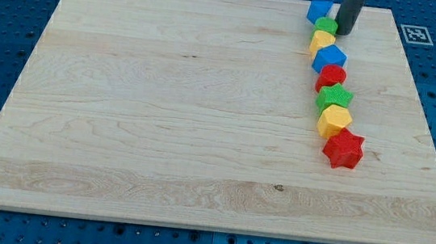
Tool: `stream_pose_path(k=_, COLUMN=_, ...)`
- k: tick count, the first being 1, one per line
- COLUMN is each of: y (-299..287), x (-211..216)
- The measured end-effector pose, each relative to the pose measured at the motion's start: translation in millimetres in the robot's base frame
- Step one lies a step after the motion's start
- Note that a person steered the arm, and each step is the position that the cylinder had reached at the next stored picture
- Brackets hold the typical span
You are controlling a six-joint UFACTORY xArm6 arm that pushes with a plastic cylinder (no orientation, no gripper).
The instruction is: Move the green circle top diagonally to the yellow heart
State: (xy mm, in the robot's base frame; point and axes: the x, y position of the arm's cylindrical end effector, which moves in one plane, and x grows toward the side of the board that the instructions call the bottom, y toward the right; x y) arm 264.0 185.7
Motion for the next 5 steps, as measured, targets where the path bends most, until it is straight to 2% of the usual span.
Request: stream_pose_path(k=5, y=-39, x=10)
